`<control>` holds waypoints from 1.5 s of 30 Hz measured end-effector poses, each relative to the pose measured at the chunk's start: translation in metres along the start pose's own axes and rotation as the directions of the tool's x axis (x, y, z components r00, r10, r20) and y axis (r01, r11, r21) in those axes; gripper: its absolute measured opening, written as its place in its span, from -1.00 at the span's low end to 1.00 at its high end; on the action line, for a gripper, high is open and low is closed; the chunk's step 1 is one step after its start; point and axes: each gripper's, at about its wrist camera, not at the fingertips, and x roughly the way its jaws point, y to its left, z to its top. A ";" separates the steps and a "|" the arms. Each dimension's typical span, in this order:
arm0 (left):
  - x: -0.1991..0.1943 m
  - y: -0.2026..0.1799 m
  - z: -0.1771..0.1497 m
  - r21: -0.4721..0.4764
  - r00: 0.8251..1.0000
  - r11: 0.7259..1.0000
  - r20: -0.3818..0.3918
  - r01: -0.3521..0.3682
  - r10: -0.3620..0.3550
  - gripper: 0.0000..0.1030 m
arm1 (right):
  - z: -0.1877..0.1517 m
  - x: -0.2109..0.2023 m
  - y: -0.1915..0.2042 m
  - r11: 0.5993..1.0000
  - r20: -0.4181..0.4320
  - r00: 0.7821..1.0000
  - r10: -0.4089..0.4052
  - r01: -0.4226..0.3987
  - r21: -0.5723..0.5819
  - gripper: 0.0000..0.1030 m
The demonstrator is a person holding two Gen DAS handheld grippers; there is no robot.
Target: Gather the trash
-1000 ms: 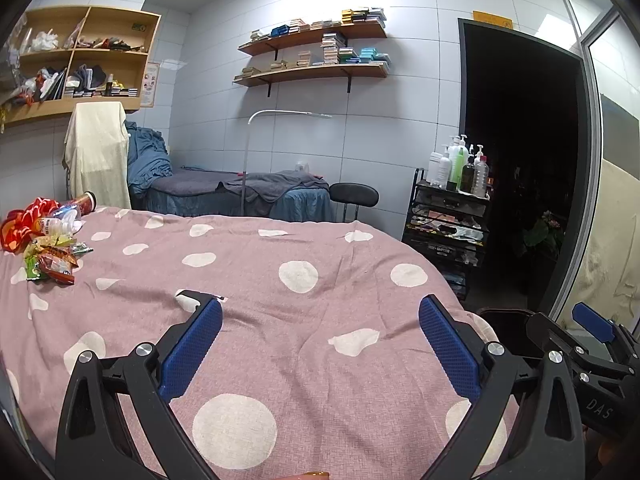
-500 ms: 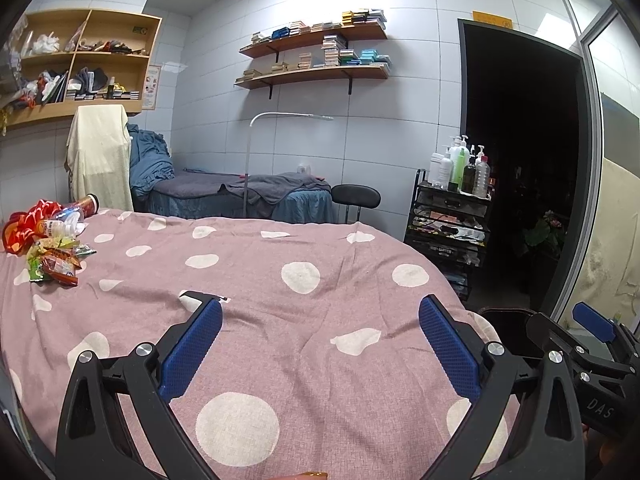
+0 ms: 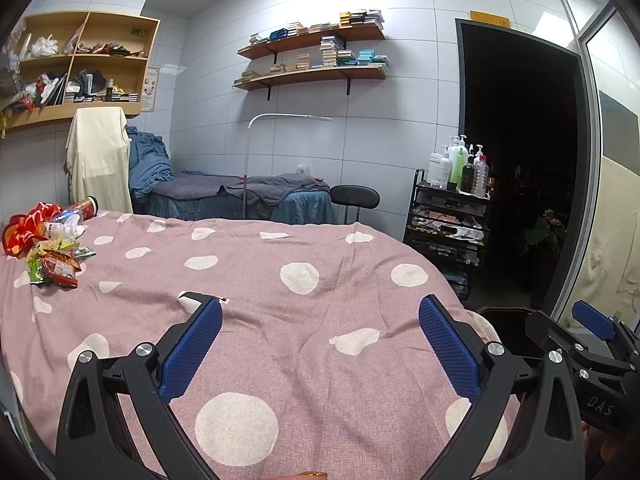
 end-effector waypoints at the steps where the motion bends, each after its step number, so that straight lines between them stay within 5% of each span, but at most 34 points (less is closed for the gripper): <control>1: 0.000 0.000 0.000 0.000 1.000 1.000 0.000 0.001 -0.001 0.89 | -0.001 0.000 0.000 1.000 -0.001 1.000 0.000 0.000 0.001 0.89; 45: -0.001 -0.007 0.002 0.013 1.000 1.000 0.003 0.009 -0.009 0.89 | -0.001 0.003 0.002 1.000 -0.010 1.000 -0.013 0.013 0.023 0.89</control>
